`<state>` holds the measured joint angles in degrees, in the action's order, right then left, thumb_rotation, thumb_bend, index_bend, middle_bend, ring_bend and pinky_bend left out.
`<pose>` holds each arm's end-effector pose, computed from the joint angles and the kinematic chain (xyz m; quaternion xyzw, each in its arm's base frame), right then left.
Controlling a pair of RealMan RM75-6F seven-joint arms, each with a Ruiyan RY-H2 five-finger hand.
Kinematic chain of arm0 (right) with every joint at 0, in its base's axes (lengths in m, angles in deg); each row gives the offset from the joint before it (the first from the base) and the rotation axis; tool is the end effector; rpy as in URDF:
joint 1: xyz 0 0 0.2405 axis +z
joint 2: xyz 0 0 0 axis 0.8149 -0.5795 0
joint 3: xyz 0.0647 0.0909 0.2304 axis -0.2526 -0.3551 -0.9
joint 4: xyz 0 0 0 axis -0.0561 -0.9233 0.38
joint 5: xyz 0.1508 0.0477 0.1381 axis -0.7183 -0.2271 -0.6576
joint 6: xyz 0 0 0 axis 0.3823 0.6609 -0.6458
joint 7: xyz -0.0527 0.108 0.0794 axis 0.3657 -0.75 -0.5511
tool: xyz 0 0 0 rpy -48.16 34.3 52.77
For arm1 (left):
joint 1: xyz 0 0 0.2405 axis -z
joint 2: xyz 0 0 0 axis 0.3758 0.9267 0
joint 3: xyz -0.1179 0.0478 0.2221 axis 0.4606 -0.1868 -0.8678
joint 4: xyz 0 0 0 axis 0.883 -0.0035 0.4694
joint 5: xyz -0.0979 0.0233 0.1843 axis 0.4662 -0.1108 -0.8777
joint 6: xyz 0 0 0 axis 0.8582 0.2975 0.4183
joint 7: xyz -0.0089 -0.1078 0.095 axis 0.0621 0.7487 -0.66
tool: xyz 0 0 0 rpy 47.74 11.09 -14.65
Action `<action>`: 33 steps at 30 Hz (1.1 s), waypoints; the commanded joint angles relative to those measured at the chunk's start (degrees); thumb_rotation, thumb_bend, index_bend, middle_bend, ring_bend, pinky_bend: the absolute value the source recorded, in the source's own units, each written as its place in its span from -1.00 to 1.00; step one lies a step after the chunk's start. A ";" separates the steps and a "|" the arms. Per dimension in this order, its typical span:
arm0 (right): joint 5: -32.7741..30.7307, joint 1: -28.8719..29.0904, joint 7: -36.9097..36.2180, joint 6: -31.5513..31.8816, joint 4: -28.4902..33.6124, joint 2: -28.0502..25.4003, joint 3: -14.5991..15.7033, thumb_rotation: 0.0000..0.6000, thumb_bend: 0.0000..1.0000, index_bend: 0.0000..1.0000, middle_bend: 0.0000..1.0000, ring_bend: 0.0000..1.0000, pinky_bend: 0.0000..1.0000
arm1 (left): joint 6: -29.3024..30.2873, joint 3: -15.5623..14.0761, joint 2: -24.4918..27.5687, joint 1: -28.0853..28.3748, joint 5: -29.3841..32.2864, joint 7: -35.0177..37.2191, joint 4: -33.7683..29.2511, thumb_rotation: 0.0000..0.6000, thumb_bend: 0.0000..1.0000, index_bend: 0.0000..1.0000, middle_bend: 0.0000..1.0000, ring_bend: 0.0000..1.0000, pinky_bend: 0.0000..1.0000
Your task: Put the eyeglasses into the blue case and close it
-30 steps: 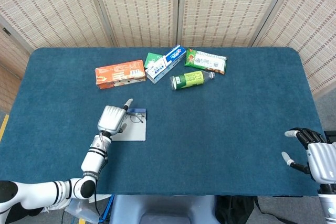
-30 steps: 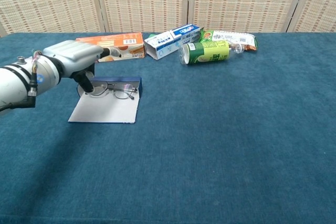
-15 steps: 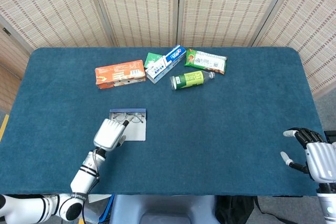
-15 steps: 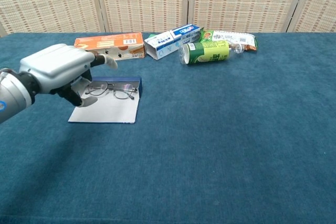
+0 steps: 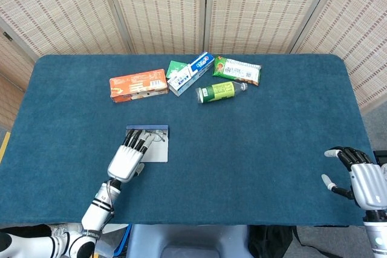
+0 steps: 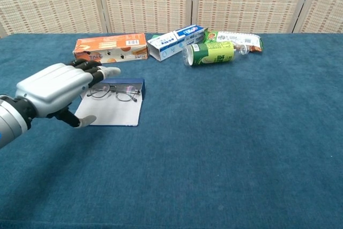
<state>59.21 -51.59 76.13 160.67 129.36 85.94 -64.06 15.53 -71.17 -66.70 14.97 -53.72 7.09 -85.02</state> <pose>-0.2954 -0.1718 0.1742 0.5689 -0.4171 0.4327 0.5614 -0.1701 0.2907 -0.0368 -0.7590 -0.2406 -0.3489 0.4943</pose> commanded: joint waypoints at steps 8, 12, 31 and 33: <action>-0.13 0.14 0.23 -0.23 0.08 -0.01 -0.04 1.00 -0.50 -0.35 -0.40 -0.54 -0.54 | -2.39 1.21 -1.76 -1.20 -0.32 -1.01 3.15 1.00 -0.40 -1.00 -1.00 -1.00 -1.00; -0.19 0.18 0.33 -0.28 0.20 -0.06 -0.06 1.00 -0.50 -0.35 -0.40 -0.54 -0.54 | -3.42 1.84 -2.10 -1.38 0.04 -1.65 3.76 1.00 -0.40 -1.00 -1.00 -1.00 -1.00; -0.54 -0.04 0.29 -0.20 0.13 -0.13 -0.02 1.00 -0.50 -0.35 -0.40 -0.54 -0.54 | -7.04 4.30 -3.85 -1.85 1.86 -3.82 6.82 1.00 -0.40 -1.00 -1.00 -1.00 -1.00; -0.61 -0.07 0.32 -0.18 0.16 -0.16 -0.02 1.00 -0.50 -0.35 -0.40 -0.54 -0.54 | -7.33 4.48 -3.85 -1.90 2.22 -4.26 6.83 1.00 -0.40 -1.00 -1.00 -1.00 -1.00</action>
<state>58.60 -51.66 76.46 160.48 129.52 85.78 -64.07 8.31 -66.78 -70.54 13.10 -51.61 2.93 -78.22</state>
